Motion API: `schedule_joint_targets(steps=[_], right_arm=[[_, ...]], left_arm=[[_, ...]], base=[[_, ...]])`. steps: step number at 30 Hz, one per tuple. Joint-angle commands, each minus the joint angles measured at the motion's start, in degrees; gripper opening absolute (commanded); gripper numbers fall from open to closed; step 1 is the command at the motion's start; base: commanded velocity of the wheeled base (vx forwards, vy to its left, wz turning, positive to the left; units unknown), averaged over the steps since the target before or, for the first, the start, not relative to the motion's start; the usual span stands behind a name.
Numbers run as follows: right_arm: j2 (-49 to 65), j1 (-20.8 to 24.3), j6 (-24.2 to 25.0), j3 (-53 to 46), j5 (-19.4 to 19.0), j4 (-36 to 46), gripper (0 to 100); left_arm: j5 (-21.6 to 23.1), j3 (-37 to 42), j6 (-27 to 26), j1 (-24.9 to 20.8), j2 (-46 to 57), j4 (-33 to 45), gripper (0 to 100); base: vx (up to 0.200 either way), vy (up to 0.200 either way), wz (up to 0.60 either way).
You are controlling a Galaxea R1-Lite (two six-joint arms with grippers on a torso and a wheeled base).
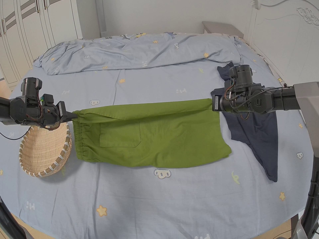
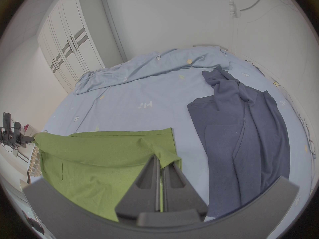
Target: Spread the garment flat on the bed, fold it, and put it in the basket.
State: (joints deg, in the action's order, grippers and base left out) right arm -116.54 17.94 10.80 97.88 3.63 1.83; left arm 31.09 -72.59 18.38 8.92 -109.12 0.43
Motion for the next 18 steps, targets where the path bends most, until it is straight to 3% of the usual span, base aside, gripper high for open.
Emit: schedule_joint_targets(steps=[1,18], right_arm=[[-0.88,-0.19,-0.08,0.21,0.23,0.02,0],[-3.08,-0.28,-0.17,0.65,0.67,-2.62,0]], left_arm=[[-0.06,-0.35,-0.01,-0.05,-0.75,-0.08,0],[-0.06,-2.99,-0.10,-0.05,-5.05,-0.08,0]], base=[[0.000,0.000,0.00],[0.000,0.000,0.00]])
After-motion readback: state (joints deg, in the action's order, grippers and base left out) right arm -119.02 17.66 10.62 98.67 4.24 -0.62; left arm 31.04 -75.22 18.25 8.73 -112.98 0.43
